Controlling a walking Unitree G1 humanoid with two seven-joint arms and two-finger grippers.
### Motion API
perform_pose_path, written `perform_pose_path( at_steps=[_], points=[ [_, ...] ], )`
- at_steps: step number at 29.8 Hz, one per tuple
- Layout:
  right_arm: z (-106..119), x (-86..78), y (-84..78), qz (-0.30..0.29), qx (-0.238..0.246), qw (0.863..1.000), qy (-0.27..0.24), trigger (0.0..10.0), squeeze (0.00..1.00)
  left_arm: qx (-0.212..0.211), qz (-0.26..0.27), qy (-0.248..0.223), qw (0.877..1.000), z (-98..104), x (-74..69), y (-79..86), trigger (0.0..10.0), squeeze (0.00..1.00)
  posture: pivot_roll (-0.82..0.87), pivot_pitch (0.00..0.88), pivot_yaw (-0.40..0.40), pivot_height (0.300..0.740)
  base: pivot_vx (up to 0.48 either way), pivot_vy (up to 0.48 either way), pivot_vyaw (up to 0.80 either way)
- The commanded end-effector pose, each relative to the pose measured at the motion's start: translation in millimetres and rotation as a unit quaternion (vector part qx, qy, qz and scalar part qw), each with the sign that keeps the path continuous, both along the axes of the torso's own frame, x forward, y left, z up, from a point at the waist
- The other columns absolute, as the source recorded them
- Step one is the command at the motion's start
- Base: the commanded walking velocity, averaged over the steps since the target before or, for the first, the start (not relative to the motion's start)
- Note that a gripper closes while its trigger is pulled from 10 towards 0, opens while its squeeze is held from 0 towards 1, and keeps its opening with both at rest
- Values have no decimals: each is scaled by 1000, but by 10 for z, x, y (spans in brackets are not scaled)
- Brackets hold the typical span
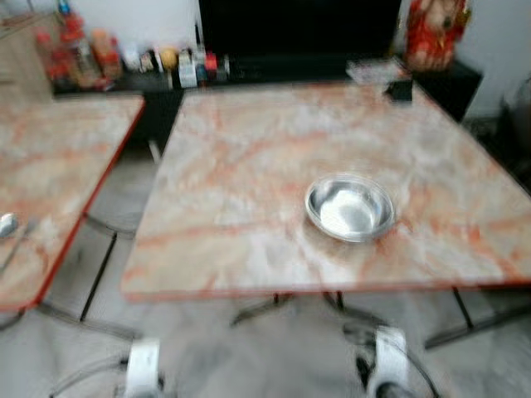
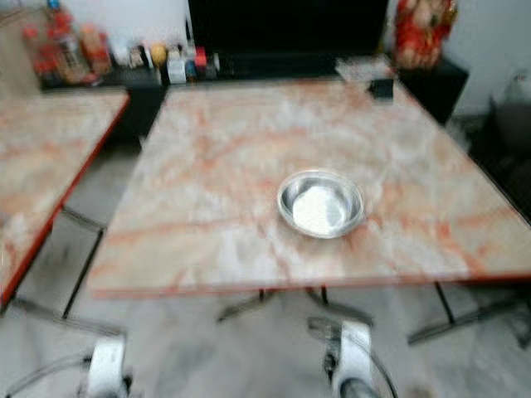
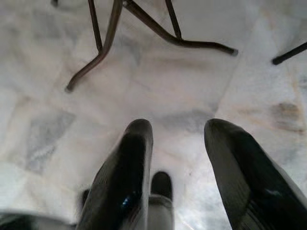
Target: Setting the table
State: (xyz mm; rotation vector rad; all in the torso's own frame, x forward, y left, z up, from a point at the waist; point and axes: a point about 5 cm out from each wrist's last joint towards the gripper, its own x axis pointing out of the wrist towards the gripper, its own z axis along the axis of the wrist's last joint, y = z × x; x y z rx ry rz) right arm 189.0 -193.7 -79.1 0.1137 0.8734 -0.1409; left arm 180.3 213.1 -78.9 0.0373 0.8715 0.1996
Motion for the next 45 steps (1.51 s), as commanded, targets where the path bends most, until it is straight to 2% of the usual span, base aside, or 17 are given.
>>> perform_pose_path(
  at_steps=[1,10,33,45],
  points=[
    [10,39,74,2,10,1000,-5,10000,0,10,4,5,1000,10,-4,76,10000,0,-9,0,30,732,0,480,0],
    [8,35,79,1,12,1000,-5,10000,0,9,4,7,1000,4,-13,70,10000,0,-7,0,37,732,0,480,0],
    [-8,30,180,6,22,1000,0,10000,0,13,19,10,1000,15,-41,181,10000,0,13,0,54,732,0,480,0],
    [-11,28,203,10,24,1000,0,10000,0,18,8,13,1000,13,-50,189,10000,0,9,0,61,732,0,480,0]
  ],
)
